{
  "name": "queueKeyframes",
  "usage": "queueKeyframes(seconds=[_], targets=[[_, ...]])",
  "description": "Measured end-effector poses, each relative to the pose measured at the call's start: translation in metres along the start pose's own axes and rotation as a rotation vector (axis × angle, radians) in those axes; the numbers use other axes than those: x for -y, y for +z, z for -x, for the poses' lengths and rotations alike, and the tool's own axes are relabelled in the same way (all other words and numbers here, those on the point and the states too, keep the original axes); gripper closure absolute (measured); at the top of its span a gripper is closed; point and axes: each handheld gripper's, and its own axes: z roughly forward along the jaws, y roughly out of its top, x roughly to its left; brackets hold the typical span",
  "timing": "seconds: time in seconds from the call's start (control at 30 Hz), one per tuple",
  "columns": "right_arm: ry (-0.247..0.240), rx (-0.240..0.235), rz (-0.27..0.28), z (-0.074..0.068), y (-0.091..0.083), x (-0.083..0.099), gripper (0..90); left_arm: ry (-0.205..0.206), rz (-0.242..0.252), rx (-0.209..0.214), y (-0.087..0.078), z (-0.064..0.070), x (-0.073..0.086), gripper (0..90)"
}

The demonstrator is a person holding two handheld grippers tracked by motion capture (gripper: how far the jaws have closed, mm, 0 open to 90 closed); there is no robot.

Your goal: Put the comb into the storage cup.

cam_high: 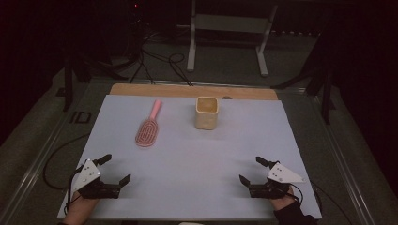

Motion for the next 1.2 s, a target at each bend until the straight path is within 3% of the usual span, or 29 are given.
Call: queueKeyframes(seconds=[0.63, 0.73, 0.87, 0.97, 1.1, 1.2], targets=[[-0.011, 0.011, 0.013, -0.001, -0.003, -0.001, 9.2, 0.017, 0.016, 0.022, 0.0, 0.002, -0.009, 0.0], [-0.008, 0.01, 0.016, -0.001, -0.003, -0.001, 9.2, 0.005, 0.013, 0.036, 0.001, 0.001, -0.012, 0.0], [-0.016, 0.011, 0.015, -0.001, -0.003, -0.001, 9.2, -0.024, -0.004, 0.074, 0.002, -0.001, -0.022, 0.0], [-0.013, 0.016, 0.019, 0.0, -0.003, -0.001, 9.2, -0.02, -0.015, 0.087, 0.004, -0.002, -0.032, 0.0], [-0.01, 0.017, 0.023, 0.0, -0.003, -0.002, 9.2, 0.011, -0.021, 0.071, 0.005, -0.002, -0.048, 0.0], [-0.007, 0.016, 0.024, 0.0, -0.003, -0.002, 9.2, 0.003, -0.014, 0.094, 0.006, -0.003, -0.057, 0.0]])
